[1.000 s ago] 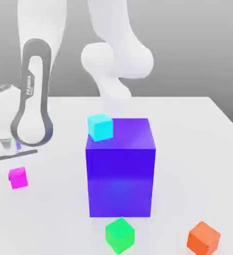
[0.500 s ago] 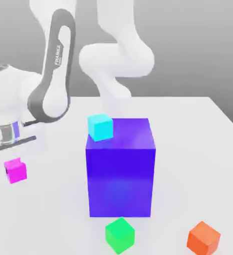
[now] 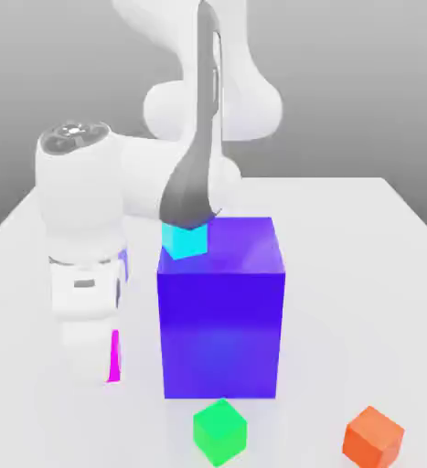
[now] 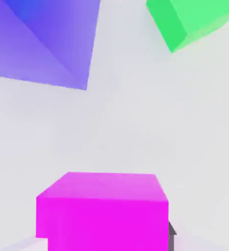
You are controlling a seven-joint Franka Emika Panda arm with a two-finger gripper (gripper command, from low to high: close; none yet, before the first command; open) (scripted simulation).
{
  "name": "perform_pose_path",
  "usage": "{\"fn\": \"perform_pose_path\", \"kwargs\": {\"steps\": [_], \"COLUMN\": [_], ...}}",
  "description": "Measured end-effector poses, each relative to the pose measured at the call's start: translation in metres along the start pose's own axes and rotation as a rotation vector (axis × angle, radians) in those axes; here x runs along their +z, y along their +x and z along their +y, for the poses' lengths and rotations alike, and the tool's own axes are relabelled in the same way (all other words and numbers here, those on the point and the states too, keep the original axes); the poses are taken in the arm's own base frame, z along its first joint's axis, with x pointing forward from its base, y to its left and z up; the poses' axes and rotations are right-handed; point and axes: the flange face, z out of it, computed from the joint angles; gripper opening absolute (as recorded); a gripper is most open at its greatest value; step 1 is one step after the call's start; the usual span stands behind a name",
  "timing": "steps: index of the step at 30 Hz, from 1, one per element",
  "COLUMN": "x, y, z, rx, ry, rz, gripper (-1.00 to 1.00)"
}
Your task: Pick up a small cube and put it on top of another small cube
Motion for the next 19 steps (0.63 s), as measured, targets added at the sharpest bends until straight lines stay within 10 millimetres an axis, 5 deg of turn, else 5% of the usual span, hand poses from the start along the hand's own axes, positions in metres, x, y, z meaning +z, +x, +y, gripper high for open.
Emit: {"fn": "perform_pose_path", "kwargs": {"steps": [8,16,17,19], "x": [-0.017,0.034,0.043,0.043], "y": [0.111,0.116,0.115,0.115], "z": [-0.018,-0.025,-0.026,-0.026], "rx": [-0.57,-0.646,-0.645,-0.645], "ry": [-0.005,0.005,0.007,0.007], "rz": [0.001,0.019,0.019,0.019], "gripper": [-1.0,-1.0,1.0,1.0]}}
